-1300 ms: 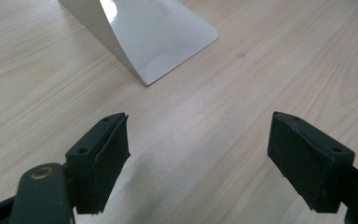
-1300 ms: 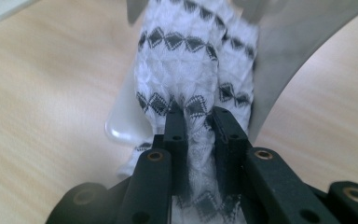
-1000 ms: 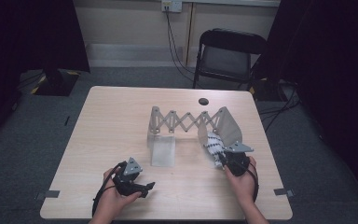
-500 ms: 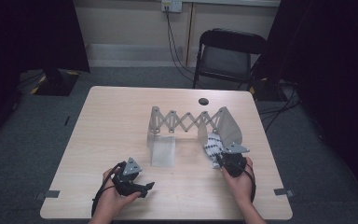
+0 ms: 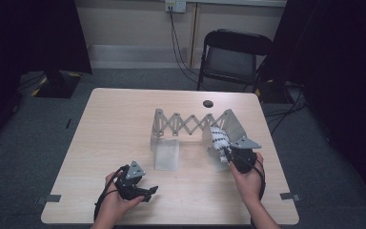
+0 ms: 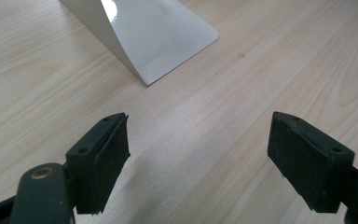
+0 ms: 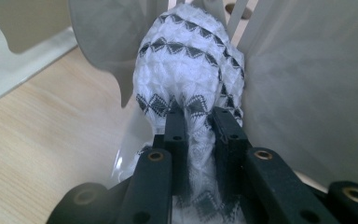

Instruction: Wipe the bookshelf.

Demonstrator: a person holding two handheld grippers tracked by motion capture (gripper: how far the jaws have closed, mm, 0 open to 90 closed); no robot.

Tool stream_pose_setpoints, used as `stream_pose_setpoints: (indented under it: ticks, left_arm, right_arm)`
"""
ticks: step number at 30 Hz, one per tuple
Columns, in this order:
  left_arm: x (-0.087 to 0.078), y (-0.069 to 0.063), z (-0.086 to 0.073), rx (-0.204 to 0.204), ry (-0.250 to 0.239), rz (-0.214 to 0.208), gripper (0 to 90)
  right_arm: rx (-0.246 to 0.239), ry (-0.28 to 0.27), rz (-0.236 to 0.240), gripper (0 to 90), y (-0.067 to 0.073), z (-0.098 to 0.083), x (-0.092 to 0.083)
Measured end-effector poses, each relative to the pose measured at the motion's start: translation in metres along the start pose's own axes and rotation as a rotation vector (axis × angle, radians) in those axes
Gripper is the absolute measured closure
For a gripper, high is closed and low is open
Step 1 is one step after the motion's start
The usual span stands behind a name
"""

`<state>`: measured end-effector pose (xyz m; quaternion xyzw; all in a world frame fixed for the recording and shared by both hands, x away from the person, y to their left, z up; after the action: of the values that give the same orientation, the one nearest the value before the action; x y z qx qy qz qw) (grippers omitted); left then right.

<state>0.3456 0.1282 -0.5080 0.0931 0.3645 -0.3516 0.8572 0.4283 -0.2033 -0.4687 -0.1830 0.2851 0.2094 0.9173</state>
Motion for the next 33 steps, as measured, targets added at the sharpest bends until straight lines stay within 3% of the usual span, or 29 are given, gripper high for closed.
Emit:
stream_pose_setpoints:
  ticks: [9, 25, 29, 33]
  left_arm:
    - [0.0, 0.0, 0.0, -0.006, -0.005, 0.0, 20.5]
    - [-0.001, -0.001, 0.001, 0.0, -0.005, 0.004, 20.4]
    - [0.0, -0.001, 0.001, 0.001, -0.003, 0.001, 20.4]
    - [-0.001, 0.0, 0.001, 0.003, -0.003, 0.003, 20.4]
  right_arm:
    - [-0.017, -0.034, -0.021, 77.5, -0.003, 0.025, -0.011]
    - [-0.031, -0.117, -0.051, 77.6, -0.01, 0.043, -0.039]
    - [-0.037, -0.092, -0.05, 77.6, -0.007, 0.041, -0.031]
    - [-0.021, -0.058, -0.033, 77.5, -0.003, 0.027, -0.017]
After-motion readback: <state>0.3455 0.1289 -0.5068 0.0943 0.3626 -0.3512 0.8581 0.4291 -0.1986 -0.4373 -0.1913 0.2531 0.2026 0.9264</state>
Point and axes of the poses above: each handheld gripper's, and its own axes: x roughly forward along the jaws, z roughly out of its top, y roughly to its left, the point moved 5 cm from there along x, roughly forward along the jaws, and after that the axes turned 4 degrees about -x, right-handed, at the moved point
